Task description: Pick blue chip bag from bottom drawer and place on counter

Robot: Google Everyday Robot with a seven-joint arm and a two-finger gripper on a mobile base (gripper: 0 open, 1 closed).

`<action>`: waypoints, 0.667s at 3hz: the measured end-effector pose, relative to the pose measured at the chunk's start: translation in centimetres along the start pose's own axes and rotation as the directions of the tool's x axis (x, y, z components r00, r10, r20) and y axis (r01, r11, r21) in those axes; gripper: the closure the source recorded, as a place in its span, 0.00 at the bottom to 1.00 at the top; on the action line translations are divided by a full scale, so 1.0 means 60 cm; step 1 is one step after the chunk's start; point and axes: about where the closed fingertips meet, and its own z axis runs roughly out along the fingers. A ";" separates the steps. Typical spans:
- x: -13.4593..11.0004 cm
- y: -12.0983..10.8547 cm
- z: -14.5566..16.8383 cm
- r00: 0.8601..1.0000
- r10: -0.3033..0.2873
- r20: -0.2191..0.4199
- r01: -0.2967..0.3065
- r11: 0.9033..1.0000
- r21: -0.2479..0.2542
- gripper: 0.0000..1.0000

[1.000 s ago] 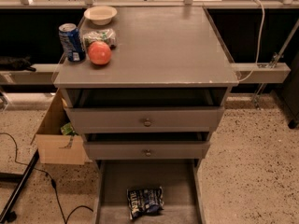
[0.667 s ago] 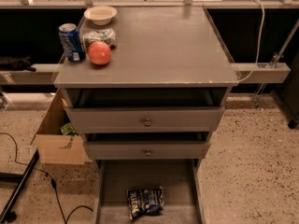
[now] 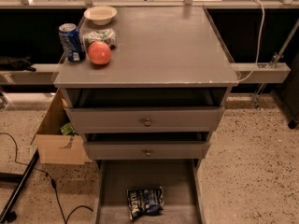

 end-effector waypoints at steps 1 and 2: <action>0.000 0.000 0.000 1.000 0.000 0.000 0.000 1.000 0.000 0.00; 0.000 0.000 0.000 1.000 0.000 0.000 0.000 1.000 0.000 0.00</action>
Offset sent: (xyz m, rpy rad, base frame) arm 0.1031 0.1773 -0.2043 -0.1022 0.3977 0.1556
